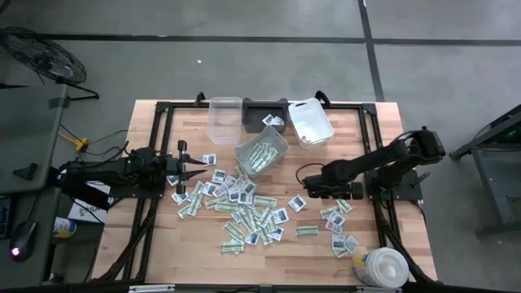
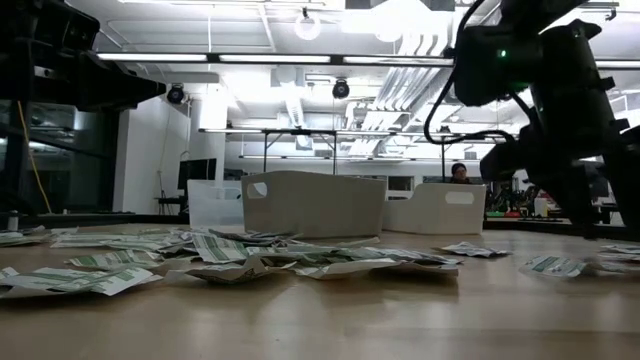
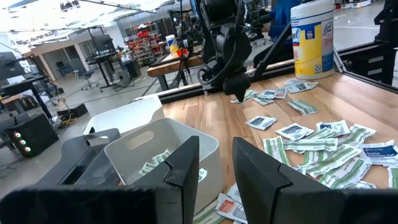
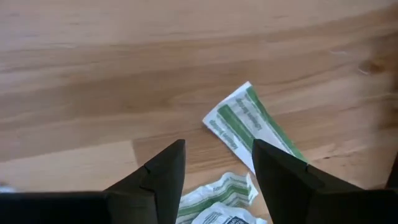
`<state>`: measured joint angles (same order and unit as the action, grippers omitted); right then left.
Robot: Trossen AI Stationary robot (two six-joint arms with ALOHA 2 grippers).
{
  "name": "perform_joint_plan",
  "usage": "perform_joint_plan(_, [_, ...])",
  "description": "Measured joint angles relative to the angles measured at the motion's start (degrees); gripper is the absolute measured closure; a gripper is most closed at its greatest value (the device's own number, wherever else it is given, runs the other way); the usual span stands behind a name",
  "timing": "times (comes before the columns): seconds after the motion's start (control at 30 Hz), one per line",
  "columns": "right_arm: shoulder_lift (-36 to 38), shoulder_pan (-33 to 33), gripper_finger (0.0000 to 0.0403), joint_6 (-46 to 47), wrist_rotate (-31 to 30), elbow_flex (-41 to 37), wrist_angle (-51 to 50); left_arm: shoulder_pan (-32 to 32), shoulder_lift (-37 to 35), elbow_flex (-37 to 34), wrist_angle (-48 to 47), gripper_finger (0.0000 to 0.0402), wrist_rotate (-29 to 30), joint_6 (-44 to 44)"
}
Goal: Pick & Place First Aid Supplies
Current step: Put the bandage pack into the gray bin
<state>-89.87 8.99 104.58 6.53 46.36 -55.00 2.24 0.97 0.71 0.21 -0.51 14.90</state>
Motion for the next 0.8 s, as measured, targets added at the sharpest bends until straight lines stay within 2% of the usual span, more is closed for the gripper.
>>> perform_joint_plan(0.3, [-0.6, -2.4, 0.0217, -2.4, 0.4, -0.1, -1.6, 0.0, 0.0, 0.0, 0.0, 0.0305, 0.0, 0.0])
perform_joint_plan(0.5, [-0.5, -4.2, 0.0217, -3.0, 3.9, -3.6, 4.8, 0.0, 0.0, 0.0, 0.0, 0.0305, 0.0, 0.0])
perform_joint_plan(0.8, [-0.4, -5.2, 0.0219, -4.4, 4.2, -5.5, 6.6, 0.0, 0.0, 0.0, 0.0, 0.0305, 0.0, 0.0])
